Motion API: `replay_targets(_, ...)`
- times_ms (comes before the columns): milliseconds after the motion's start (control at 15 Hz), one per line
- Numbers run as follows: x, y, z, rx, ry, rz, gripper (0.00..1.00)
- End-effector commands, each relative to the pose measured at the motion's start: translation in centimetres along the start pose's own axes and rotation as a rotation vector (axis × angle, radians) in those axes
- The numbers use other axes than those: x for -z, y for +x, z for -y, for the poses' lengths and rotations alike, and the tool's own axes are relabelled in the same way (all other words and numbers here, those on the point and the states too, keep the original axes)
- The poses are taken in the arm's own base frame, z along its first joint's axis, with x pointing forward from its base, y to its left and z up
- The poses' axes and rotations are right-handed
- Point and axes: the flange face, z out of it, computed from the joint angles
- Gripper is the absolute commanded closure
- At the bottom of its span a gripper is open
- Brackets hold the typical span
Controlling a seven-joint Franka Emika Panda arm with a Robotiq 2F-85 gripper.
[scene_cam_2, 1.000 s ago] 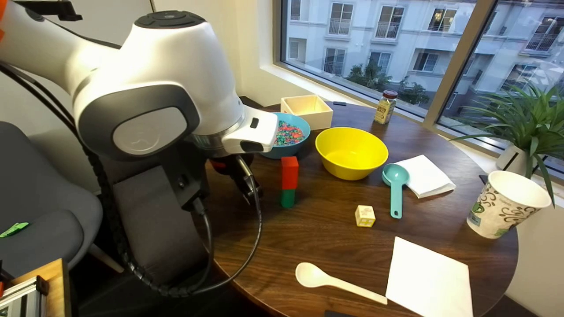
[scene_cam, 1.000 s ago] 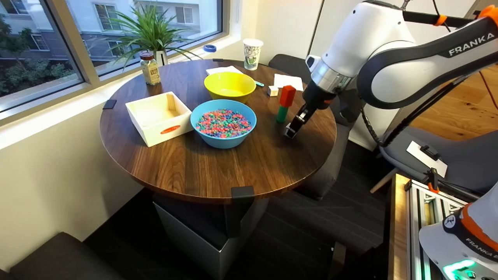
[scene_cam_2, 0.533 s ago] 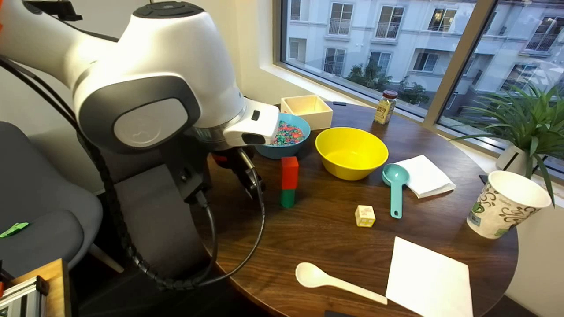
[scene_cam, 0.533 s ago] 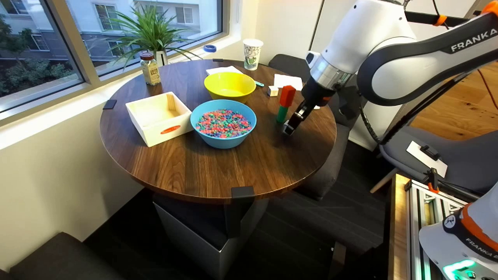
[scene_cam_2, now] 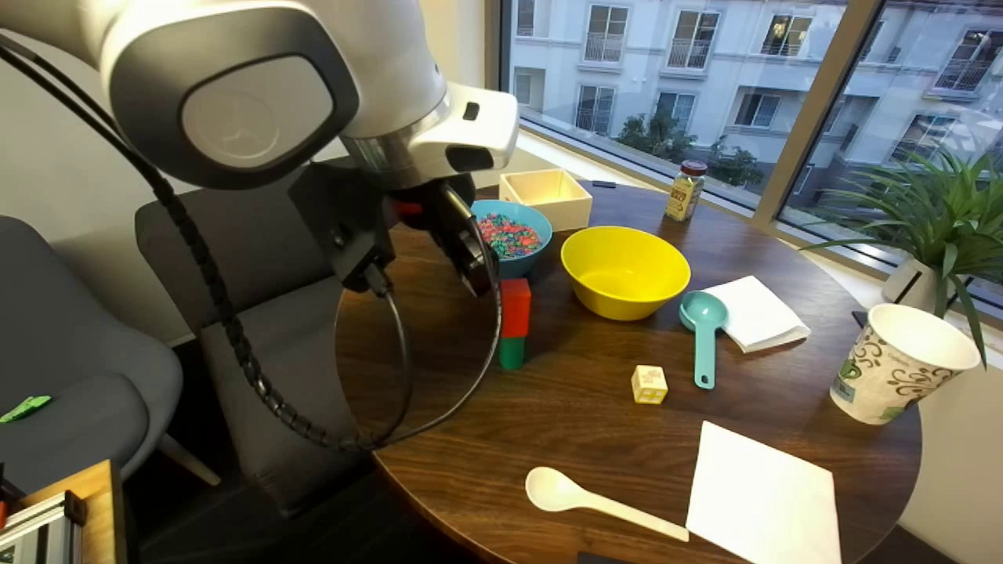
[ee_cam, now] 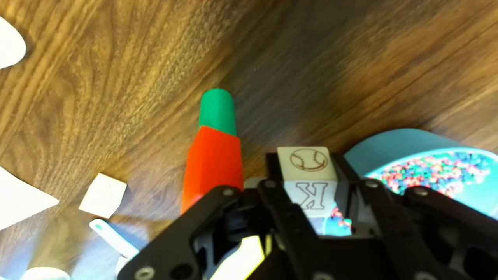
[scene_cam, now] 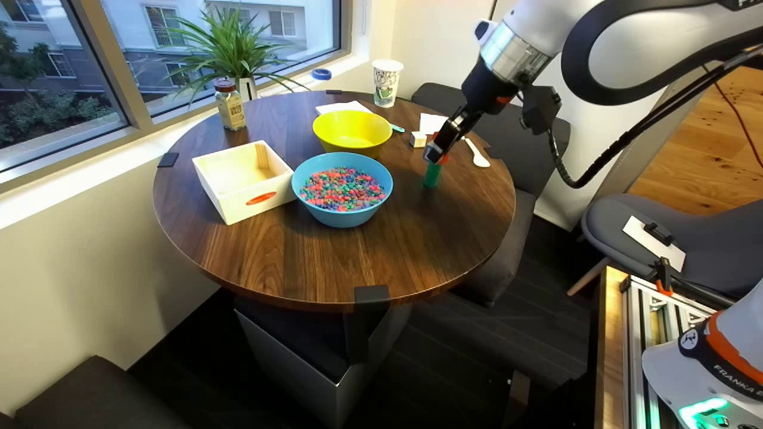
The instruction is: Pu the green block on the table, then the orange block on the green block and put the wooden block on the orange block
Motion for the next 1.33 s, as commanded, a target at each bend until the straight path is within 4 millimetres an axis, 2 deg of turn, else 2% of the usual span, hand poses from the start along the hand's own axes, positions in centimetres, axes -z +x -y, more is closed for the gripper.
replay_targets(0, 2.4, 1.6, -0.1, -0.037, 0.009, -0.019, 0.91)
replay_targets(400, 4.6, 3.5, -0.8, -0.103, -0.024, -0.045, 0.91)
replay_targets(800, 6.2, 4.9, -1.9, -0.229, -0.063, 0.021, 0.91)
replay_targets(1267, 5.5, 5.3, -2.3, -0.359, -0.121, 0.157, 0.91)
